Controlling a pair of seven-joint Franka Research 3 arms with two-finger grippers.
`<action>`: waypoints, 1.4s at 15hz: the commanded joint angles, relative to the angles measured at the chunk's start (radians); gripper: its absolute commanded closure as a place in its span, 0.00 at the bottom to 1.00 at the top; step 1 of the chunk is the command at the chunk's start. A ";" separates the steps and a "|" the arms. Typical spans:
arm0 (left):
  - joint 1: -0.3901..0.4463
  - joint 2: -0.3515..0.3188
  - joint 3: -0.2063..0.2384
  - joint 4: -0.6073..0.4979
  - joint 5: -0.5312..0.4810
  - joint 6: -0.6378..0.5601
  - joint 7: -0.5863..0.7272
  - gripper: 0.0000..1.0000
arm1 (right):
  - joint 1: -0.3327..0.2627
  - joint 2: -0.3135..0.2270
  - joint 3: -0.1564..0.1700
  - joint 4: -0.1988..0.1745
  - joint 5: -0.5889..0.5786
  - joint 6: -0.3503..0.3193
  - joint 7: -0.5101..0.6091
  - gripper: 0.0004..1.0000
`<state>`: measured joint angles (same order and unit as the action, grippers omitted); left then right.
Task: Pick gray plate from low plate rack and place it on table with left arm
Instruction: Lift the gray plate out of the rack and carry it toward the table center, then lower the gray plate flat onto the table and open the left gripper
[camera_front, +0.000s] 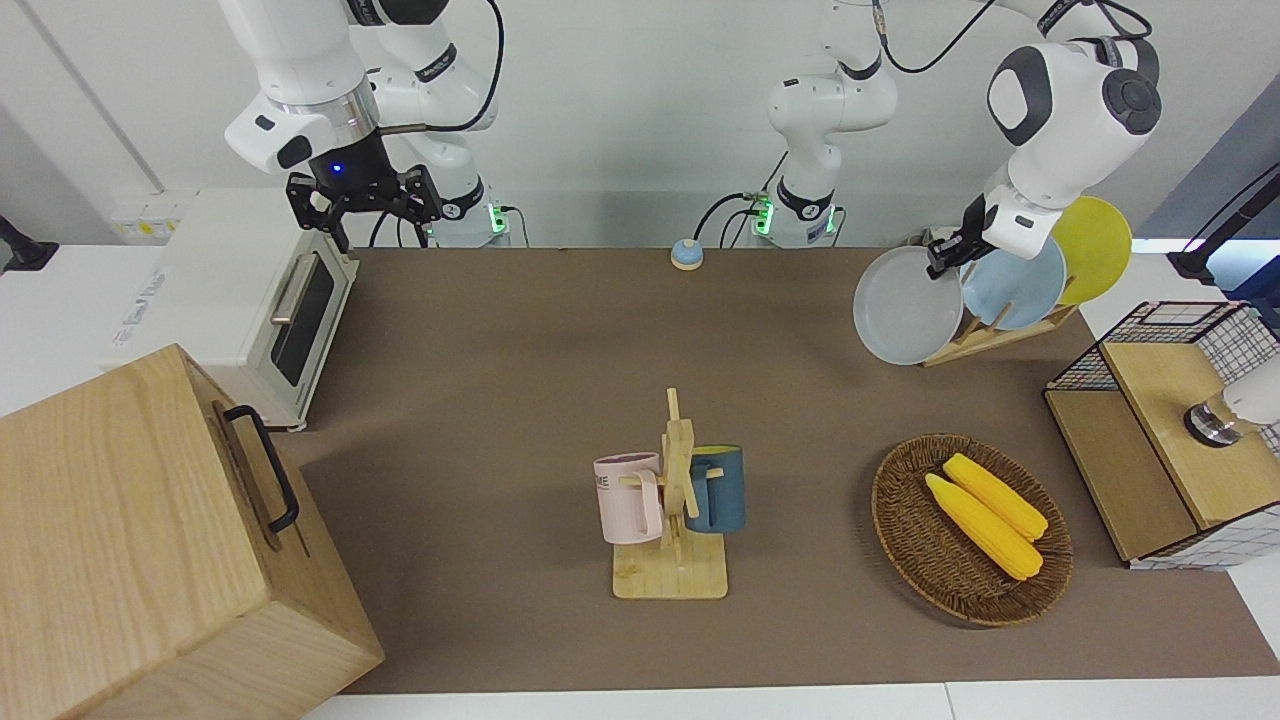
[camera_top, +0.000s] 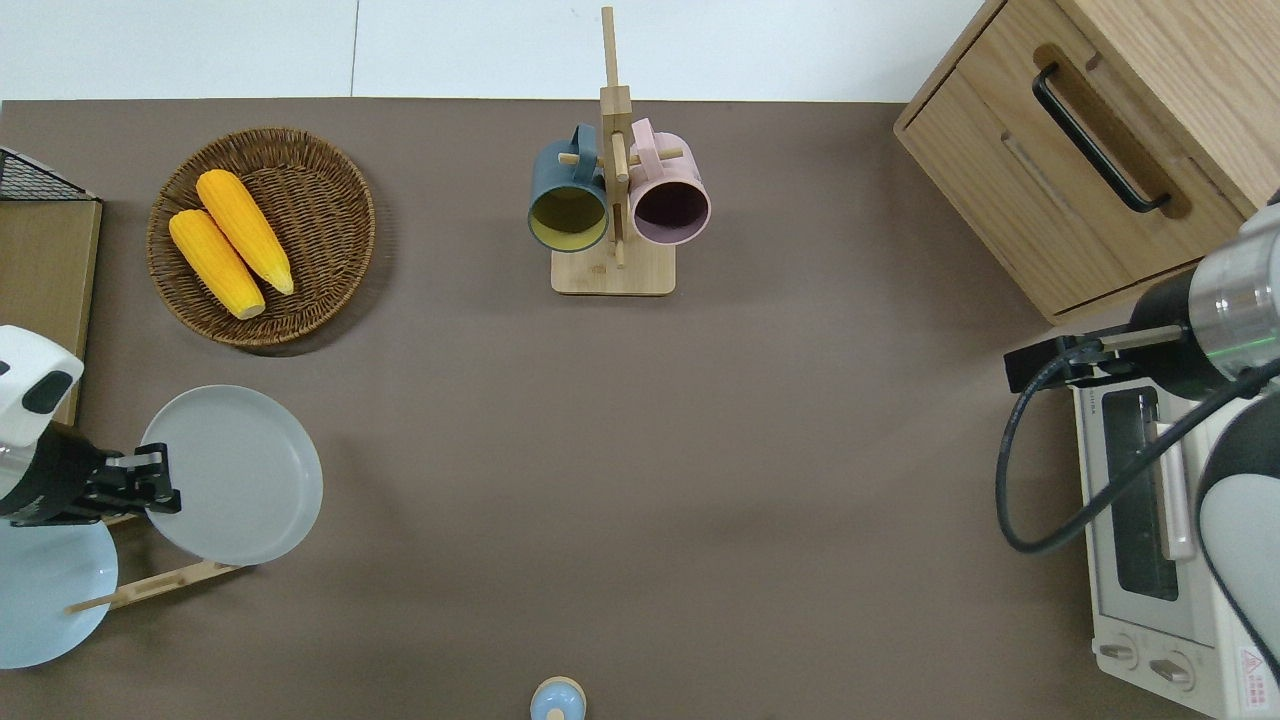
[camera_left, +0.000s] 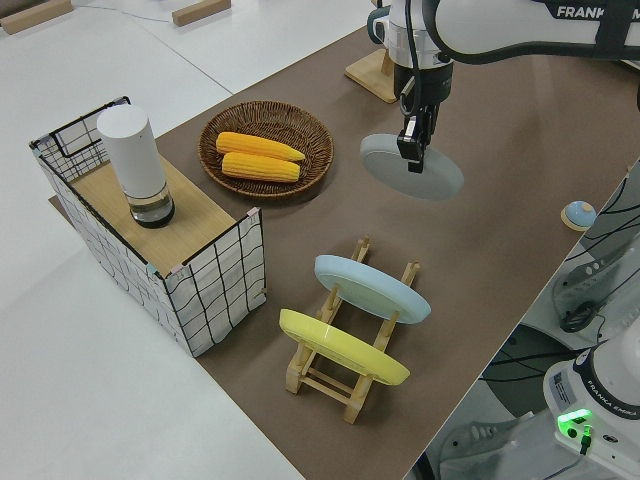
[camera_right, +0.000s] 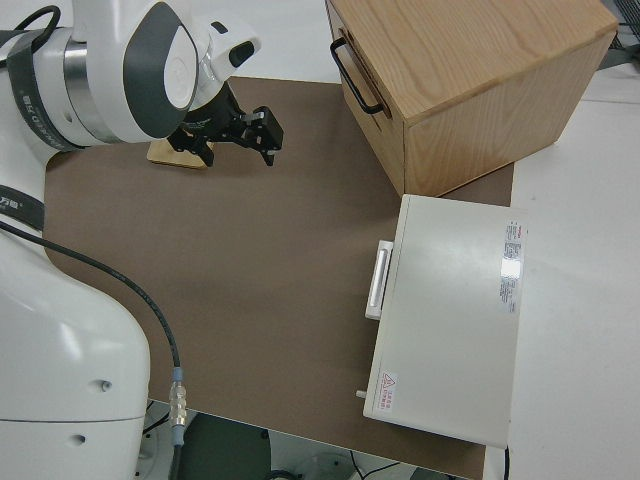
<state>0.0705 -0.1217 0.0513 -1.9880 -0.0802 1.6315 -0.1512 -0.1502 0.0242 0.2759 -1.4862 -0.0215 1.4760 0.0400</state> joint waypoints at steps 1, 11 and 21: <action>0.005 -0.007 -0.016 -0.106 -0.093 0.088 -0.007 1.00 | -0.019 -0.003 0.016 0.009 -0.001 -0.014 0.012 0.02; 0.011 -0.016 -0.120 -0.319 -0.122 0.300 -0.045 1.00 | -0.019 -0.003 0.017 0.009 -0.001 -0.014 0.012 0.02; 0.017 0.008 -0.148 -0.391 -0.112 0.326 -0.077 0.38 | -0.019 -0.003 0.017 0.009 -0.001 -0.014 0.012 0.02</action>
<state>0.0768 -0.1244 -0.0697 -2.3138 -0.1849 1.9187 -0.2106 -0.1502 0.0242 0.2759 -1.4862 -0.0215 1.4760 0.0401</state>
